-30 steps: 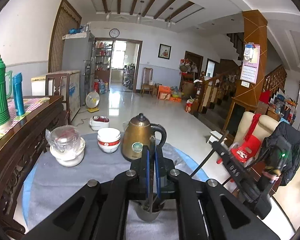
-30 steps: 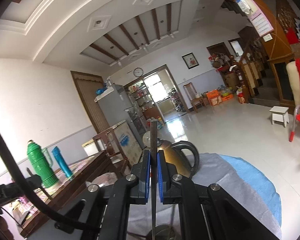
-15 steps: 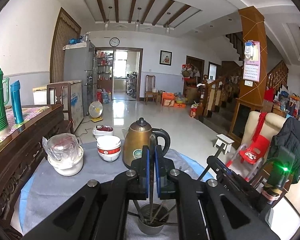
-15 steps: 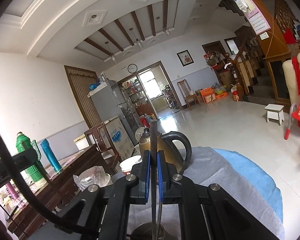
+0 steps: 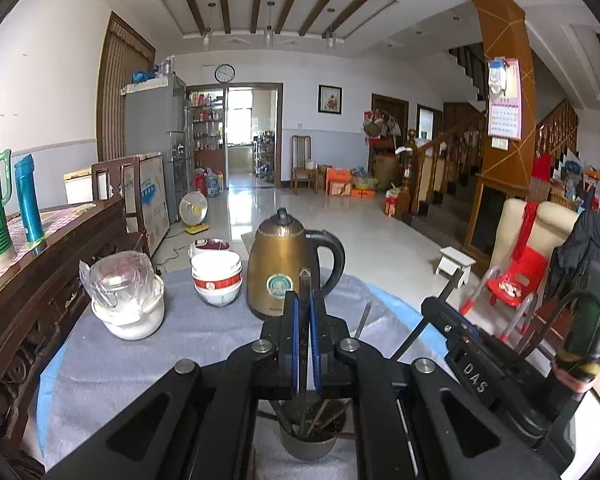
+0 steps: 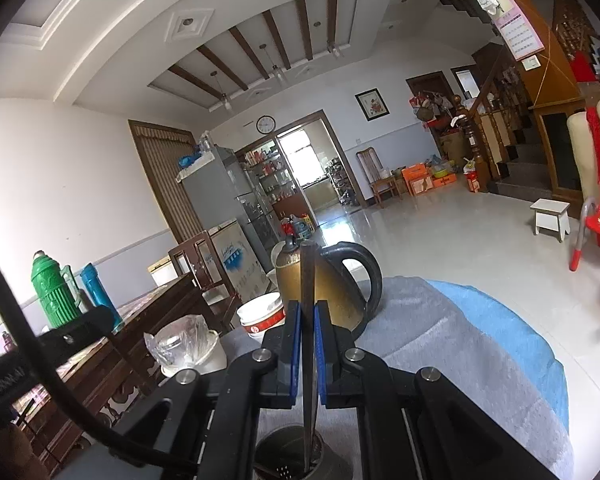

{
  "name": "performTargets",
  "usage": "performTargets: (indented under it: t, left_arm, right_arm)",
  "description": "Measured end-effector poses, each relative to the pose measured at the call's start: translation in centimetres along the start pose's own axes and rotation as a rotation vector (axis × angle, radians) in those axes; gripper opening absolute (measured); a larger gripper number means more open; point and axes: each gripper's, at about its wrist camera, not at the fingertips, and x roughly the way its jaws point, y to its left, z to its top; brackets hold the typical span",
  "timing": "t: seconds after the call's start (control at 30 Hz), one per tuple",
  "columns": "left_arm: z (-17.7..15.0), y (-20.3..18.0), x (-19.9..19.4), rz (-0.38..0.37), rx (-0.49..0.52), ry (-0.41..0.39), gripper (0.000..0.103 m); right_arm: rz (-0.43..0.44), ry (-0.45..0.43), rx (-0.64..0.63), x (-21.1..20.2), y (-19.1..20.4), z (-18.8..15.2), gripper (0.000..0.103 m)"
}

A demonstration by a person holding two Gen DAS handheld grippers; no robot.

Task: Organize utensils
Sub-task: 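Open both tools to drop the sticks into the grey cup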

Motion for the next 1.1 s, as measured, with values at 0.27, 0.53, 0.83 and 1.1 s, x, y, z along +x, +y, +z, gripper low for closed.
performTargets:
  t: [0.27, 0.53, 0.83, 1.1]
  left_arm:
    - [-1.5, 0.3, -0.2, -0.004, 0.01, 0.033, 0.006]
    - [-2.4, 0.9, -0.6, 0.008, 0.005, 0.063, 0.007]
    - [-3.0, 0.1, -2.1, 0.065, 0.099, 0.053, 0.01]
    - [-3.8, -0.8, -4.8, 0.144, 0.184, -0.007, 0.05]
  right_arm:
    - [0.011, 0.027, -0.002, -1.0, 0.1, -1.4, 0.007]
    - [0.027, 0.069, 0.006, -0.9, 0.3, -3.1, 0.007]
    - [0.064, 0.117, 0.052, -0.9, -0.6, -4.0, 0.01]
    - [0.148, 0.156, 0.151, -1.7, -2.5, -4.0, 0.012]
